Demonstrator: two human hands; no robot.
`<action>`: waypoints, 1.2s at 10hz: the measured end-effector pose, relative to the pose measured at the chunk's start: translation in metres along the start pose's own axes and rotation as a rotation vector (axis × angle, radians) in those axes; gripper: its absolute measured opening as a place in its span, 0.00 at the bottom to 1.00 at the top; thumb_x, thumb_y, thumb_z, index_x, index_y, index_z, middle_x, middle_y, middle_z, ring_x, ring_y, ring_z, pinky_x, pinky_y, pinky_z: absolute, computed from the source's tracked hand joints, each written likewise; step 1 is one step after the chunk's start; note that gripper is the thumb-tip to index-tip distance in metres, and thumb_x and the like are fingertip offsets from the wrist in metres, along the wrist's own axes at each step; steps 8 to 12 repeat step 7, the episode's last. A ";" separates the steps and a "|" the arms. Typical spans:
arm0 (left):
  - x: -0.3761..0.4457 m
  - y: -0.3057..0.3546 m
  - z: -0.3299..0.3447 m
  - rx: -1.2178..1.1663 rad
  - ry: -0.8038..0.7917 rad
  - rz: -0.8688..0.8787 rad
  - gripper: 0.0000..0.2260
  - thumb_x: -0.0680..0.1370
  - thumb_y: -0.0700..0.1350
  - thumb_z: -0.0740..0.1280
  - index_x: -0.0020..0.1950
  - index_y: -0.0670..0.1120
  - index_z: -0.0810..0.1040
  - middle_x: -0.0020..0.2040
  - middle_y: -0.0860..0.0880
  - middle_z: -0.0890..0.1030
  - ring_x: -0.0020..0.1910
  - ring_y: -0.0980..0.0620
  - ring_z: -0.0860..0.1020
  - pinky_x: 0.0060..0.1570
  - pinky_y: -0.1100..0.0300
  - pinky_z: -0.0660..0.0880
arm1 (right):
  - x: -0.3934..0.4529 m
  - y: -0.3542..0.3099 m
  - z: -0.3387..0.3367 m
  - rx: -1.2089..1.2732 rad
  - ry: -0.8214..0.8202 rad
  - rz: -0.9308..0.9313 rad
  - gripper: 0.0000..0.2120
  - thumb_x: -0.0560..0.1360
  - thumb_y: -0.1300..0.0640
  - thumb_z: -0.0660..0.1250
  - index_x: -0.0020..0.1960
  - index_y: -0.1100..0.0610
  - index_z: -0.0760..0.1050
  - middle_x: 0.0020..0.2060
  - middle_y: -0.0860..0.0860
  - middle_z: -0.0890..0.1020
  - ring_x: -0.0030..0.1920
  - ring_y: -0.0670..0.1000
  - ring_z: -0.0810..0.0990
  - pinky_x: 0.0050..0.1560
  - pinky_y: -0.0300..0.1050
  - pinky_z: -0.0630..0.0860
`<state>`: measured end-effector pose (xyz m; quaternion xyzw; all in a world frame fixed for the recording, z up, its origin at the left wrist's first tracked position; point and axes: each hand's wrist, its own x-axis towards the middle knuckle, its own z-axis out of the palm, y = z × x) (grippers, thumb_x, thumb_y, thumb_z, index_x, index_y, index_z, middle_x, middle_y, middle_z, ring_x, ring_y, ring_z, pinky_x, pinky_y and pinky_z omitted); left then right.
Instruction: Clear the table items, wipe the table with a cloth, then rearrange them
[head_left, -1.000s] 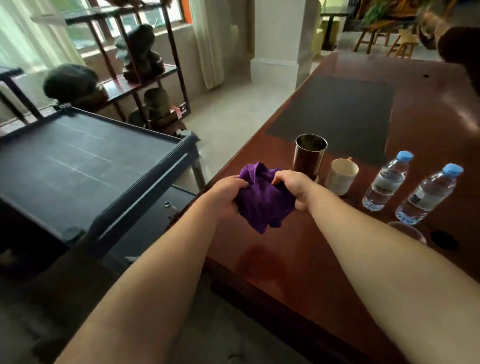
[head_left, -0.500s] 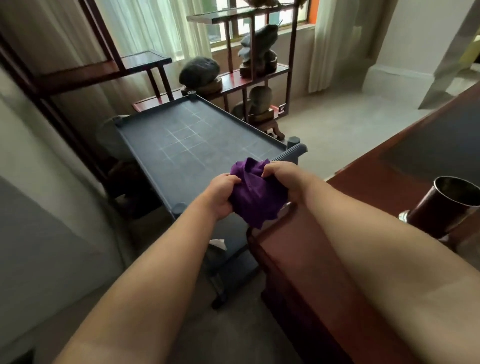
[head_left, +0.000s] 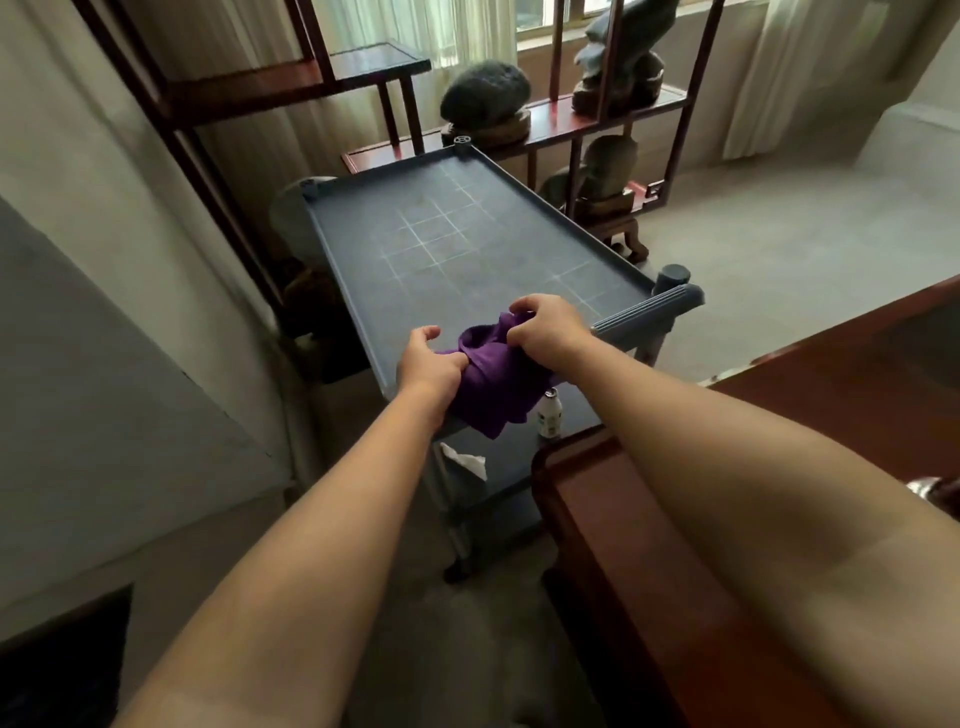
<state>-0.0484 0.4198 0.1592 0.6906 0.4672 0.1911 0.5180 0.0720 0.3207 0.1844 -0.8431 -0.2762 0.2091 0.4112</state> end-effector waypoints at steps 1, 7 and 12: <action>-0.004 0.011 0.008 0.474 0.047 0.184 0.15 0.77 0.45 0.64 0.63 0.50 0.78 0.61 0.43 0.77 0.55 0.42 0.77 0.54 0.55 0.75 | -0.001 0.009 0.002 -0.266 0.052 -0.046 0.19 0.74 0.49 0.65 0.64 0.50 0.76 0.60 0.53 0.80 0.58 0.57 0.77 0.57 0.50 0.74; -0.012 0.020 0.008 0.664 0.104 0.330 0.17 0.81 0.49 0.54 0.60 0.45 0.79 0.60 0.40 0.79 0.58 0.38 0.74 0.56 0.49 0.71 | -0.016 0.030 -0.032 -0.452 0.057 -0.116 0.24 0.79 0.36 0.47 0.65 0.46 0.71 0.62 0.54 0.74 0.64 0.61 0.70 0.59 0.57 0.71; -0.012 0.020 0.008 0.664 0.104 0.330 0.17 0.81 0.49 0.54 0.60 0.45 0.79 0.60 0.40 0.79 0.58 0.38 0.74 0.56 0.49 0.71 | -0.016 0.030 -0.032 -0.452 0.057 -0.116 0.24 0.79 0.36 0.47 0.65 0.46 0.71 0.62 0.54 0.74 0.64 0.61 0.70 0.59 0.57 0.71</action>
